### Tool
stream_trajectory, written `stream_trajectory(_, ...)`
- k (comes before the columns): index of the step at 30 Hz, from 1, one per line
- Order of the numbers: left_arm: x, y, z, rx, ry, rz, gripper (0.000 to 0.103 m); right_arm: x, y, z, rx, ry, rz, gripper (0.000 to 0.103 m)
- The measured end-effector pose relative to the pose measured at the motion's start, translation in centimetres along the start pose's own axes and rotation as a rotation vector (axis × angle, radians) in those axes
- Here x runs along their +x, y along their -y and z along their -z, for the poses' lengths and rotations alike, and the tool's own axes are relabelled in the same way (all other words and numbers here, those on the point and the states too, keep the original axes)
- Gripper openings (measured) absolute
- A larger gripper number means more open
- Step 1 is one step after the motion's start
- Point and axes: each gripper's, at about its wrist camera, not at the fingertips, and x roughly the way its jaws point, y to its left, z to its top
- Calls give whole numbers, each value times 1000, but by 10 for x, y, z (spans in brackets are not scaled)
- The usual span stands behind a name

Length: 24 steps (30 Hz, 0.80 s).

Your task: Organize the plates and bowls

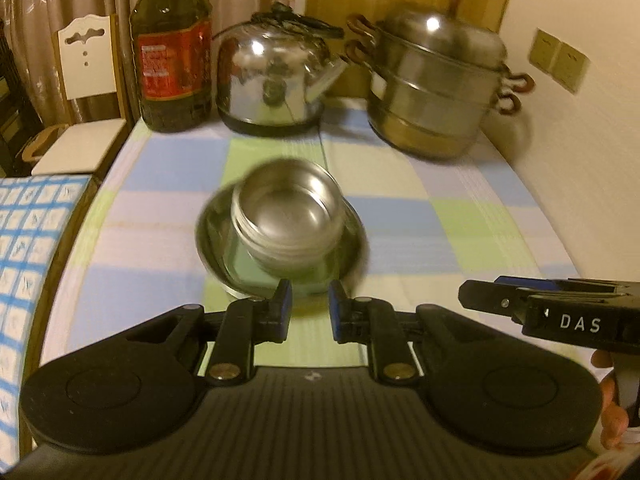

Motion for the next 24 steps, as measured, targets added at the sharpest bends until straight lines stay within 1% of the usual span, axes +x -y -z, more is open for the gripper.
stream_trajectory(7,-34,48,52,0,-15,3,17,-49,21,44,-15,-28,33,48)
stream_trajectory(15,-70,96,108,17,-34,22,17,-104,40,95,-30,-33,40,48)
stream_trajectory(19,-84,111,125,16,-39,34,17,-127,45,116,-36,-37,41,48)
stream_trajectory(24,-98,128,139,31,-30,49,17,-148,48,131,-40,-33,48,48)
